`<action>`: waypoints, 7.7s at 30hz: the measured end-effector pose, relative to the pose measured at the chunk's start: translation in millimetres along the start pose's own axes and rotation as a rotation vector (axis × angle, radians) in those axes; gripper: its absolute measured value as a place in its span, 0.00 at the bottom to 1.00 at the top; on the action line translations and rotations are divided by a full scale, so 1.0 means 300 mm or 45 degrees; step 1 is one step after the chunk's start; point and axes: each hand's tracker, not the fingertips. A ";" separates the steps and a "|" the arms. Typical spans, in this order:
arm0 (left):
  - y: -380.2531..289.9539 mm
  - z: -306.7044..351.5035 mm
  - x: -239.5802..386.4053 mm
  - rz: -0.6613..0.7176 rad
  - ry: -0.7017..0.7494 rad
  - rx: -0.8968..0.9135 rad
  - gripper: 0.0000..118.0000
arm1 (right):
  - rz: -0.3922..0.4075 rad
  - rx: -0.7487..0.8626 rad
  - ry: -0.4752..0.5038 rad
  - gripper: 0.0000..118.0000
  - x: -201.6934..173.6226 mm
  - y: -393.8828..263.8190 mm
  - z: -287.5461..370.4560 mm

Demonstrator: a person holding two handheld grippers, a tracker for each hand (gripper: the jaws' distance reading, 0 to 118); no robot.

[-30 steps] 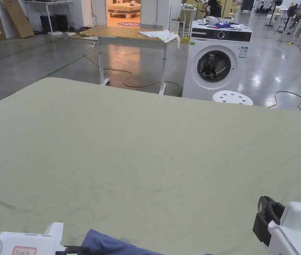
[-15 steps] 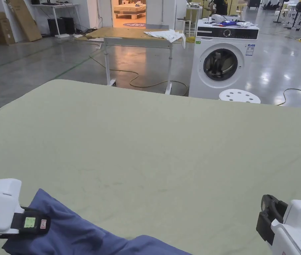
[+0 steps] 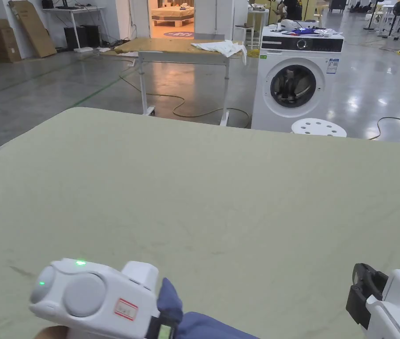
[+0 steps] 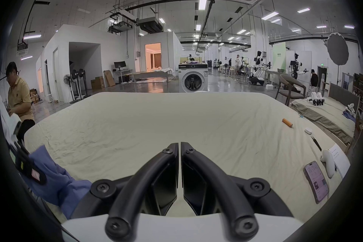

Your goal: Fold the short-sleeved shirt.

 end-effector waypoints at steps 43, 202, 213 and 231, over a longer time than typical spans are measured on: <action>-0.051 -0.465 0.081 0.155 -0.360 -0.043 0.05 | -0.030 -0.088 -0.031 0.01 0.031 -0.058 0.007; 0.128 -0.020 0.012 -0.213 0.507 1.290 0.00 | 0.009 0.160 -0.136 0.01 -0.112 0.075 -0.088; 0.123 0.000 0.041 -0.206 0.518 1.337 0.00 | 0.008 0.170 -0.162 0.01 -0.128 0.078 -0.069; 0.101 -0.003 0.048 -0.165 0.461 1.316 0.71 | -0.024 0.143 -0.157 0.67 -0.105 0.072 -0.084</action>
